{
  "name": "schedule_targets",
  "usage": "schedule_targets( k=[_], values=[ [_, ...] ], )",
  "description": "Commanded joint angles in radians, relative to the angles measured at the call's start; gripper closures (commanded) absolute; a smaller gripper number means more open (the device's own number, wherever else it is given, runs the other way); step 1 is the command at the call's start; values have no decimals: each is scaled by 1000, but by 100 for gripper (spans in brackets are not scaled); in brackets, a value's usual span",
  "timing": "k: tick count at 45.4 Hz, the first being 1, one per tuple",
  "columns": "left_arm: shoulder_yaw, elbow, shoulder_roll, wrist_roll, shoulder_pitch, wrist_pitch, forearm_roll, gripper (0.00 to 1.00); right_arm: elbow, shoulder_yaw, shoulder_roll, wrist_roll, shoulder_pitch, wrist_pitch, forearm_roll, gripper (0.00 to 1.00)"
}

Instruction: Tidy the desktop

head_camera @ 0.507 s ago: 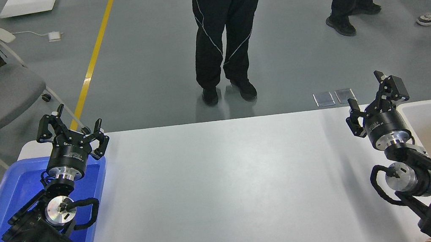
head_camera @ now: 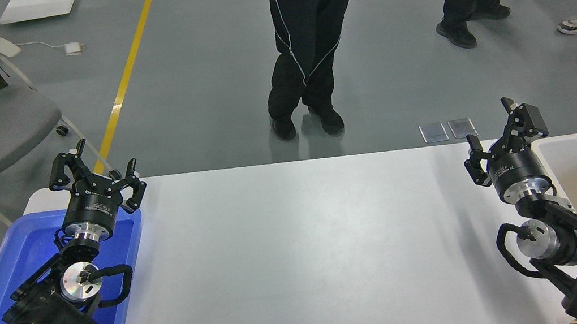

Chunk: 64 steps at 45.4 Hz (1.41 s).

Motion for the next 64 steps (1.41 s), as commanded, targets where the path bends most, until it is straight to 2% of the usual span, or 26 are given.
schedule_targets(
  k=[1,5,10,15,17,33,41,44,48,57,64],
  values=[
    [0,0,0,0,0,0,0,0,157,-46,-61,-12,-8,-179,-14,0],
    [0,0,0,0,0,0,0,0,258,-149,-139,-29,3,-270,-12,0],
    [0,0,0,0,0,0,0,0,364,-235,-276,-64,15,-260,-43,0],
    [0,0,0,0,0,0,0,0,448,-269,-402,-147,17,-206,-149,0],
    [0,0,0,0,0,0,0,0,479,-273,-443,-166,9,-191,-175,0],
    [0,0,0,0,0,0,0,0,629,-407,-652,-160,0,-174,-310,0],
    [0,0,0,0,0,0,0,0,648,-509,-756,-183,83,10,-321,0],
    [0,0,0,0,0,0,0,0,649,-580,-796,-206,126,81,-367,0],
    [0,0,0,0,0,0,0,0,653,-649,-847,-207,169,177,-469,0],
    [0,0,0,0,0,0,0,0,691,-675,-954,-206,184,268,-655,0],
    [0,0,0,0,0,0,0,0,729,-681,-991,-206,193,343,-733,0]
  ],
)
